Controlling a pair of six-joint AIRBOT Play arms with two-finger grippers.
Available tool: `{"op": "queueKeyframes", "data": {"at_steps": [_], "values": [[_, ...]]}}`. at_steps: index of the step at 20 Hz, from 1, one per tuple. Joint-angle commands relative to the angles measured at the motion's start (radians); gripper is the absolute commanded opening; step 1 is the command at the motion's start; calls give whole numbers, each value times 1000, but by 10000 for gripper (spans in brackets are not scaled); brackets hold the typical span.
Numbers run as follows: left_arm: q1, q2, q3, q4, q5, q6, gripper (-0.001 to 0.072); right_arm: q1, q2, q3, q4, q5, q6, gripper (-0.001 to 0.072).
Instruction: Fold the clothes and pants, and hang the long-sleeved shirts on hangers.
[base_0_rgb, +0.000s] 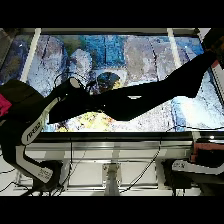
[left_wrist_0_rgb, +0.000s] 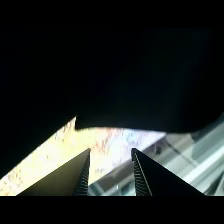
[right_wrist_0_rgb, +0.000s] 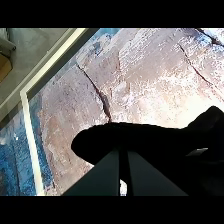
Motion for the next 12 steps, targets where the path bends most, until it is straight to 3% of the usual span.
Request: {"op": "queueKeyframes", "data": {"at_steps": [1, 11, 12], "values": [[-32, -2, 0, 73, 40, -51, 301, 1, 0, 1, 2, 4, 0, 17], [-56, -15, 0, 105, 197, -159, 296, 1, 0, 1, 7, 2, 0, 17], [-59, -21, 0, 101, 197, -159, 240, 1, 0, 1, 7, 2, 0, 17]]}}
